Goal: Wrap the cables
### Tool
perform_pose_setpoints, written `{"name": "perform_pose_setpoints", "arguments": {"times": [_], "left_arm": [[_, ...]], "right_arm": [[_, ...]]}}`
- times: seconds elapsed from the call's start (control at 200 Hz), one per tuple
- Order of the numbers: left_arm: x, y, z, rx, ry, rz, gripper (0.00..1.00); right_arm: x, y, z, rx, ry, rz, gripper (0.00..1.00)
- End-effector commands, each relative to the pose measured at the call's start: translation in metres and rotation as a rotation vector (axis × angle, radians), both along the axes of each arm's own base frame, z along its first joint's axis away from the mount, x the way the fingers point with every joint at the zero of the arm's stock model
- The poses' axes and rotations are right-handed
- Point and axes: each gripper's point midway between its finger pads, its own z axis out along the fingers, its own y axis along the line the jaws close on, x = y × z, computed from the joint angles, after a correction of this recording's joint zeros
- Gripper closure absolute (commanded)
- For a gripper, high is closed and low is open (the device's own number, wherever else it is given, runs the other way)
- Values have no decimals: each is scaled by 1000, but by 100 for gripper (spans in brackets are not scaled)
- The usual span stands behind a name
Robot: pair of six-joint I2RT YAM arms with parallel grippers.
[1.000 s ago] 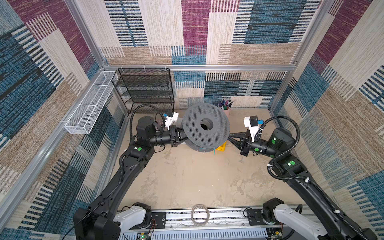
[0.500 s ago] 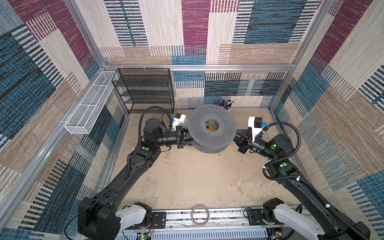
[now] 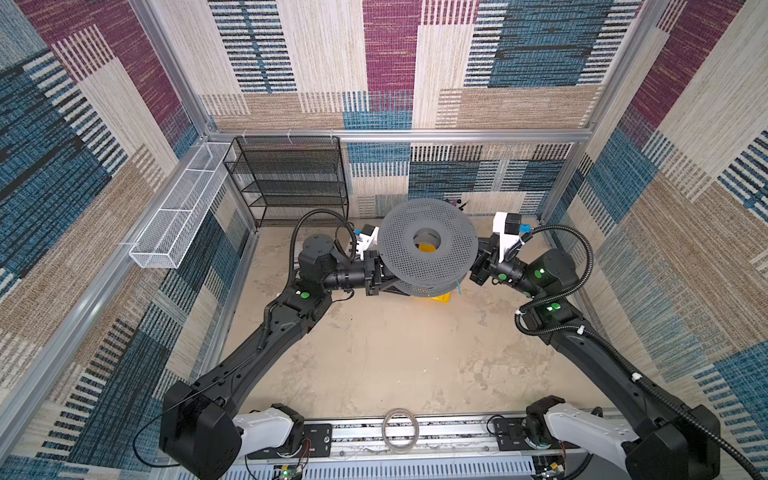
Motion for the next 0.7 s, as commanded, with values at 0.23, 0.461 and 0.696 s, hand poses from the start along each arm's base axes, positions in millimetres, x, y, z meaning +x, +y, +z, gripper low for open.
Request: {"name": "perform_pose_setpoints", "arguments": {"times": [0.23,0.461,0.696], "left_arm": [[18,28,23,-22,-48,138,100],[50,59,12,22,-39,310,100],[69,71,-18,76,-33,316,100]], "right_arm": [[-12,3,-29,-157,100,16,60],[-12,-22,-50,-216,156,-150,39],[-12,-46,-54,-290,182,-297,17]]}}
